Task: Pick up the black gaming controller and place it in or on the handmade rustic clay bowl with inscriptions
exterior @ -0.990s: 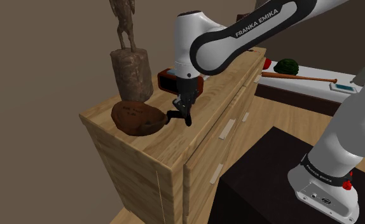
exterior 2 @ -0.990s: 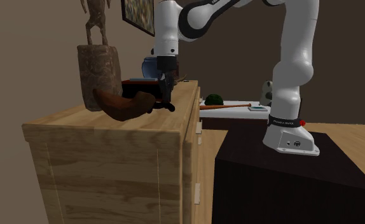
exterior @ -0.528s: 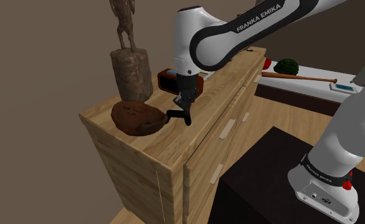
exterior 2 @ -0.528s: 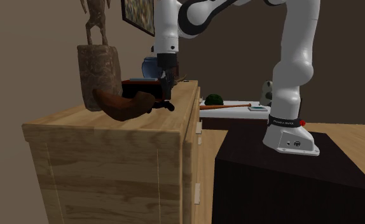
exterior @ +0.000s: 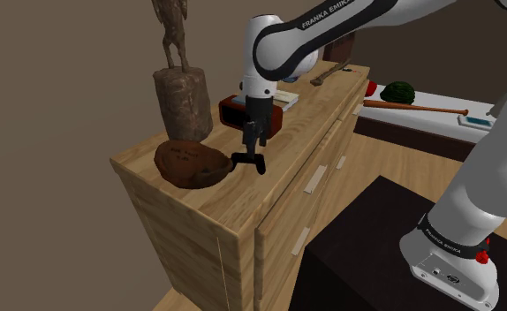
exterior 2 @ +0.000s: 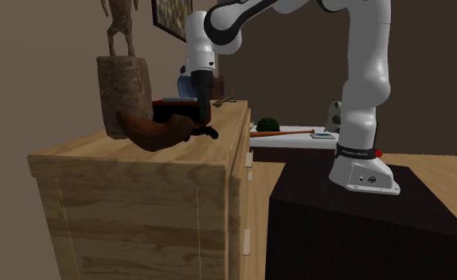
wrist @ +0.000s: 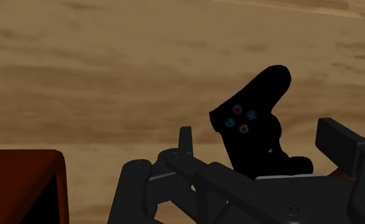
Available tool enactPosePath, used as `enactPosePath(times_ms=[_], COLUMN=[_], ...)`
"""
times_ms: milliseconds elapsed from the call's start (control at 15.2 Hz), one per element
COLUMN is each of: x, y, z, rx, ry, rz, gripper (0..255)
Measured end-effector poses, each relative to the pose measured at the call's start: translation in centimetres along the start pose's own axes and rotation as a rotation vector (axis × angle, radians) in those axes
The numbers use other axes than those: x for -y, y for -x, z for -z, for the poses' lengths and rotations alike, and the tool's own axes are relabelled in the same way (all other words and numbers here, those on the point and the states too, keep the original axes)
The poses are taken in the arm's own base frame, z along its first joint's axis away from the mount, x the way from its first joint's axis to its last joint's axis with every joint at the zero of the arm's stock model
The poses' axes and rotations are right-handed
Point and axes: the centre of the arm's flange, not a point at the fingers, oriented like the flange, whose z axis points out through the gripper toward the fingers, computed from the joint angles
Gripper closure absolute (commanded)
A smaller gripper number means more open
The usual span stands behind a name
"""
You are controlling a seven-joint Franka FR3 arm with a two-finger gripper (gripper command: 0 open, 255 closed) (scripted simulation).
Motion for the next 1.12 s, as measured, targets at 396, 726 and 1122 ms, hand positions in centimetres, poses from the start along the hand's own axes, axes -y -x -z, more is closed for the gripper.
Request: enactPosePath(times_ms=[396, 726, 1122], x=[-0.1, -0.1, -0.1], y=[-0.1, -0.1, -0.1], z=[-2.6, -2.8, -2.8], rx=[0.002, 0.001, 0.001], ry=[-0.008, -0.008, -0.008], rz=[0.015, 0.016, 0.016], gripper=[0, 0, 255])
